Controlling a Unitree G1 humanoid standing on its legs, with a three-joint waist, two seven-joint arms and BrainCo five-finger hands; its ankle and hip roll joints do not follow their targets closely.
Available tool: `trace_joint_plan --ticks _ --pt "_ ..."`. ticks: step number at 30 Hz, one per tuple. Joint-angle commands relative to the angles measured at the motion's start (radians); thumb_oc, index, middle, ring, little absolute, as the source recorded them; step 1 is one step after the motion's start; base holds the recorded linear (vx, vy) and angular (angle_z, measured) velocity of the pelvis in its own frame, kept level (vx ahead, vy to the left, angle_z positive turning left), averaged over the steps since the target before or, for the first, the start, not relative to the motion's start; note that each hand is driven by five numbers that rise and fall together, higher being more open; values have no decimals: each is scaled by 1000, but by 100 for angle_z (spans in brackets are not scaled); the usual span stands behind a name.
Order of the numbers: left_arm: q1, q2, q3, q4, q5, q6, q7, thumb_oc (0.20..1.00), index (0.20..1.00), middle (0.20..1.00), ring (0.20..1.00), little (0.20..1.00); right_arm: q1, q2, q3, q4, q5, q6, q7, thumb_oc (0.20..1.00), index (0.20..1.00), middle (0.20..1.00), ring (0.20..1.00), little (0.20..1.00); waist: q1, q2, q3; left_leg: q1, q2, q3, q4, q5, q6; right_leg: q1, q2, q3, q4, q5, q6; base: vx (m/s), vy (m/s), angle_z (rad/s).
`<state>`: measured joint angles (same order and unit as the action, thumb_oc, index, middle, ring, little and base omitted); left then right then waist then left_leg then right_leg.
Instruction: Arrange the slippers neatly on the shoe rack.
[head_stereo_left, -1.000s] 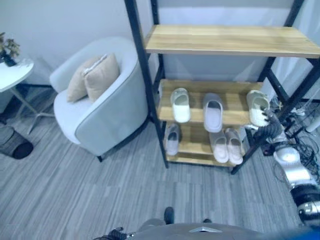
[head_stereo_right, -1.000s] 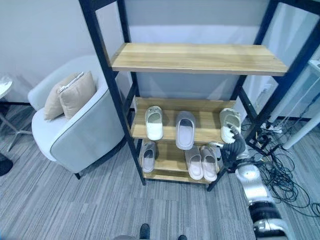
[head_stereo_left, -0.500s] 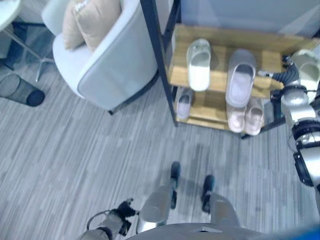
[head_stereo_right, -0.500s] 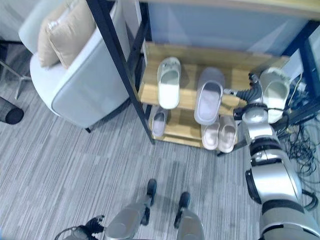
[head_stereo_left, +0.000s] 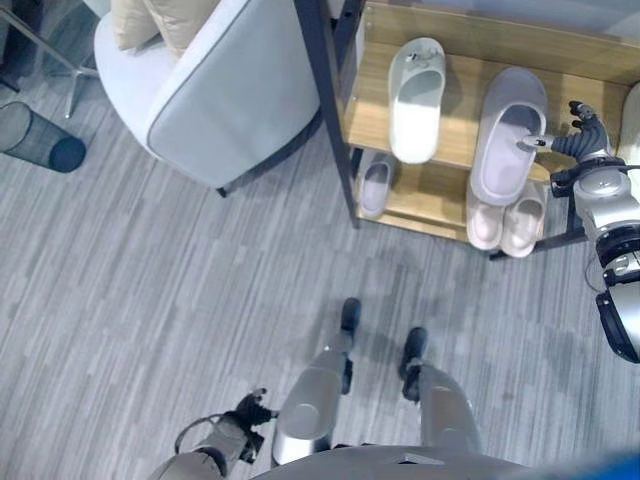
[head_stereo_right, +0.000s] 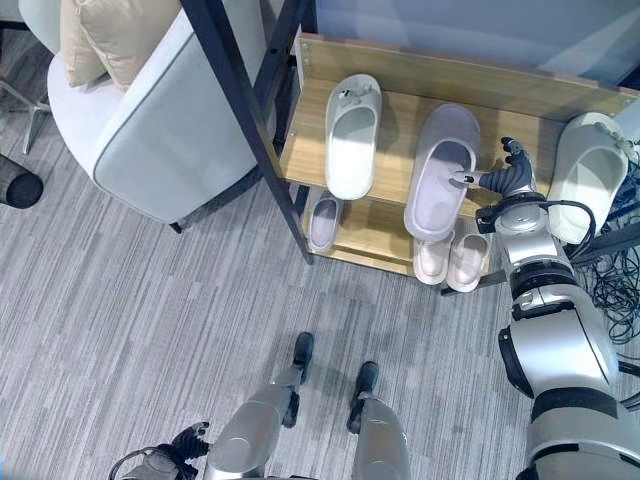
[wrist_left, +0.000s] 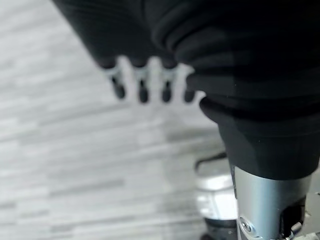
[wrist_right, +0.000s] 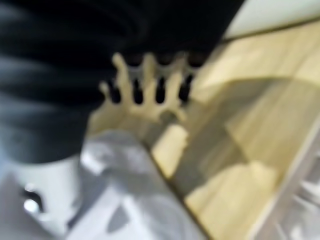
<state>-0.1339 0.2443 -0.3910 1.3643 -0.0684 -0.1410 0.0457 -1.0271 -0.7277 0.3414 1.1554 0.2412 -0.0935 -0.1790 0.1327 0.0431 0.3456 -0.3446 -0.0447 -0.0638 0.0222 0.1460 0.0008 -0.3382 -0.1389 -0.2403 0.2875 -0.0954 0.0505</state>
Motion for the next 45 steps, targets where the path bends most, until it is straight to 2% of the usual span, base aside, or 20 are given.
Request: trace_joint_plan --ticks 1,3,4,5,6,22,24,26,28,30,33,34,35,37,39,40,41,42,43,45 --pt "-1 3 12 0 -13 -2 12 1000 1000 1000 1000 1000 -51 -41 52 -55 -27 -44 -41 1000 1000 1000 1000 1000 20 -69 -8 -60 -9 -43 176 -195 -25 99 -103 47 -218 141 108 29 -2 11" --pt "-11 4 6 -4 -13 -4 18 1000 1000 1000 1000 1000 -66 -39 69 -27 -49 -42 -51 1000 1000 1000 1000 1000 28 -72 -6 -70 -11 -47 179 -195 -26 96 -104 41 -221 144 110 19 5 8" --pt "-12 3 3 -4 -12 -5 19 1000 1000 1000 1000 1000 -72 -39 81 -16 -63 -38 -52 815 815 815 815 815 30 -74 -7 -72 -11 -48 177 -193 -26 95 -104 40 -224 146 111 0 0 0" --pt "-13 2 2 -5 -10 -6 21 1000 1000 1000 1000 1000 -75 -38 91 -14 -78 -35 -53 479 479 479 479 479 31 -75 -6 -75 -12 -49 177 -192 -26 94 -105 39 -226 148 112 10 -2 4" --pt "-16 1 -1 -6 -7 -6 23 1000 1000 1000 1000 1000 -76 -36 102 -4 -101 -30 -59 200 200 200 200 200 33 -77 -6 -78 -12 -52 176 -190 -26 94 -106 35 -229 150 113 6 -2 3" --pt "-62 -36 -46 -20 -14 -15 95 1000 1000 1000 1000 1000 -85 -6 48 71 -180 0 -257 200 200 200 200 200 42 -72 -7 -118 -25 -74 147 -167 -29 75 -115 6 -257 163 123 -2 2 6" --pt "-62 -40 -40 -18 -10 -17 103 1000 1000 1000 1000 1000 -48 -9 15 9 -166 -13 -280 200 200 200 200 200 36 -75 -9 -116 -25 -77 147 -169 -28 77 -115 7 -258 162 124 0 0 0" --pt "-62 -42 -18 -17 -4 -19 110 1000 1000 1000 1000 1000 60 -18 -66 -157 -183 -36 -330 200 200 200 200 200 18 -83 -14 -111 -28 -82 152 -176 -26 81 -116 8 -253 157 124 0 26 7" --pt "-55 -47 55 -42 -28 -15 106 1000 1000 1000 1000 1000 329 19 -213 -519 -294 -38 -356 200 200 200 200 200 -16 -88 -7 -77 -22 -71 195 -224 -14 98 -120 20 -185 134 119 38 45 9" --pt "-44 -42 72 -65 -1 -14 100 1000 1000 1000 1000 1000 527 75 -303 -704 -360 -52 -344 200 200 200 200 200 -41 -82 8 -35 -14 -63 219 -253 -2 72 -120 48 -61 115 113 91 35 2" --pt "-22 -33 119 -88 -7 -22 101 1000 1000 1000 1000 1000 666 91 -310 -809 -480 -45 -302 200 200 200 200 200 -78 -97 36 41 13 -29 217 -278 -2 -15 -109 36 -74 149 110 126 -67 -24" --pt "-22 -33 119 -88 -7 -22 101 1000 1000 1000 1000 1000 666 91 -310 -809 -480 -45 -302 200 200 200 200 200 -78 -97 36 41 13 -29 217 -278 -2 -15 -109 36 -74 149 110 236 -314 -92" --pt "-14 -19 135 -98 -10 -21 89 1000 1000 1000 1000 1000 761 115 -296 -821 -504 -45 -267 200 200 200 200 200 -94 -100 43 93 31 -38 231 -306 -5 -22 -86 45 -109 145 117 176 -279 -102" --pt "-6 -20 141 -108 -7 -26 87 1000 1000 1000 1000 1000 813 116 -294 -835 -510 -57 -254 200 200 200 200 200 -108 -104 40 89 33 -47 256 -321 -12 -11 -57 78 -111 128 101 138 -293 -46" --pt "12 -21 149 -126 -17 -31 90 1000 1000 1000 1000 1000 849 118 -289 -831 -504 -69 -237 200 200 200 200 200 -121 -106 30 69 47 -48 295 -326 -27 -9 -37 78 -97 105 82 78 -252 55" --pt "21 -20 149 -155 -35 -41 95 1000 1000 1000 1000 1000 871 120 -293 -844 -491 -78 -231 200 200 200 200 200 -121 -103 46 16 69 -42 439 -292 -57 22 -20 61 -82 70 53 61 -192 84" --pt "21 -19 149 -156 -35 -41 95 1000 1000 1000 1000 1000 871 121 -294 -844 -491 -77 -231 200 200 200 200 200 -124 -104 43 9 66 -44 441 -288 -56 18 -23 59 -84 73 54 8 -276 64" --pt "19 -5 148 -210 -62 -51 114 1000 1000 1000 1000 1000 892 118 -307 -865 -465 -88 -235 200 200 200 200 200 -115 -98 78 -101 100 -22 597 -190 -69 51 -3 28 -69 31 18 -37 -150 15" --pt "20 -5 147 -211 -62 -51 114 1000 1000 1000 1000 1000 892 119 -307 -865 -465 -88 -235 200 200 200 200 200 -116 -97 77 -104 100 -24 600 -191 -69 50 -2 26 -68 30 17 45 -242 12" --pt "11 9 158 -259 -112 -68 120 1000 1000 1000 1000 1000 900 131 -309 -880 -443 -102 -239 200 200 200 200 200 -104 -99 88 -153 103 -5 528 -194 -63 57 5 -4 -61 7 11 100 -101 67"
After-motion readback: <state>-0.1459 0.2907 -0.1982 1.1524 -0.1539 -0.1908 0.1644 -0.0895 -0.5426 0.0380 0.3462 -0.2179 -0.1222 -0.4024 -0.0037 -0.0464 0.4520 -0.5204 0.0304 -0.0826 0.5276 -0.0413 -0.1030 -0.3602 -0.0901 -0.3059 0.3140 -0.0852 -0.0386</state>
